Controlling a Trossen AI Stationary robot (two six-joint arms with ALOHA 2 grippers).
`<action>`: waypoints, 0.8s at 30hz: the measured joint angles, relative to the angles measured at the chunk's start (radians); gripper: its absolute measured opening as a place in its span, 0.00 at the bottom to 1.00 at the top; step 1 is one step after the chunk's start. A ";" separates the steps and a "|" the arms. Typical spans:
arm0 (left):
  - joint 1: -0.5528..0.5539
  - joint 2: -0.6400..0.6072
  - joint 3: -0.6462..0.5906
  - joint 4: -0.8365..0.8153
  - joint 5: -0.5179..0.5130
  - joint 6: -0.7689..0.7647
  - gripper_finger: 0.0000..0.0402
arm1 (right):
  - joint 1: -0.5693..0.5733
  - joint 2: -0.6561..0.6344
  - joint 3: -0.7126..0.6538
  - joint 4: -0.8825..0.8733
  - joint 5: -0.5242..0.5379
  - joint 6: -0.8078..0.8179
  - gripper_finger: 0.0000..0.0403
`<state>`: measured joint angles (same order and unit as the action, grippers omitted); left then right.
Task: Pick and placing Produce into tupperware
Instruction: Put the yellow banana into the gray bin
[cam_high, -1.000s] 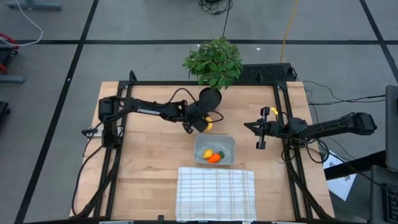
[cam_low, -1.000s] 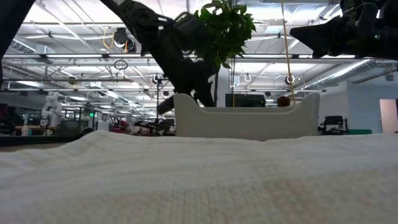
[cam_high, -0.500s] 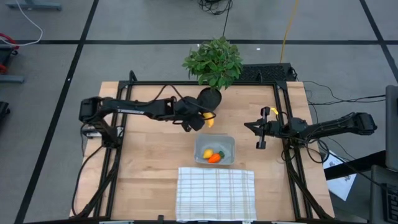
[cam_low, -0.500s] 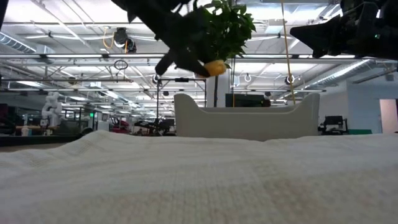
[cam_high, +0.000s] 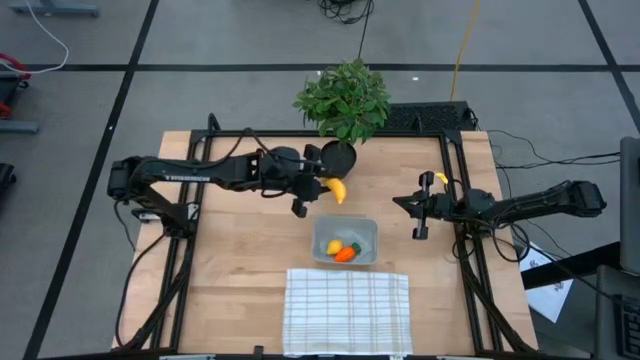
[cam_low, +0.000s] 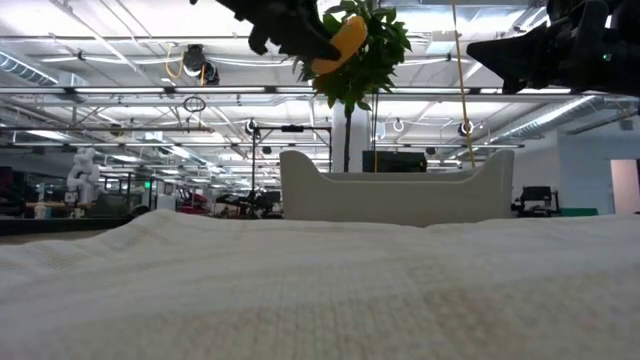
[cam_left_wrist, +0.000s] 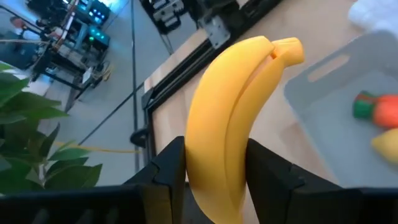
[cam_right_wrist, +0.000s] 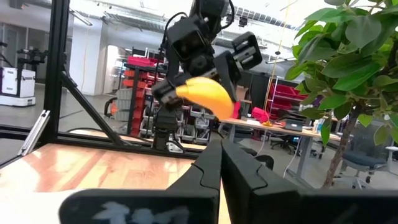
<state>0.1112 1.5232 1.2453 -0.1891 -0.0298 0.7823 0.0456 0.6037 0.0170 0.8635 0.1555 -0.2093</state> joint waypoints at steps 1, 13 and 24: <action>0.000 -0.007 0.000 -0.005 0.008 -0.010 0.32 | 0.000 0.000 0.000 0.000 0.000 0.004 0.00; 0.000 -0.055 0.000 0.005 0.119 -0.168 0.32 | 0.000 0.000 0.000 0.000 0.000 0.007 0.00; 0.000 -0.057 0.000 0.038 0.326 -0.367 0.32 | 0.000 0.000 0.000 0.000 0.000 0.007 0.00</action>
<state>0.1111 1.4659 1.2453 -0.1513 0.2963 0.4153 0.0456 0.6037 0.0170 0.8635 0.1555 -0.2024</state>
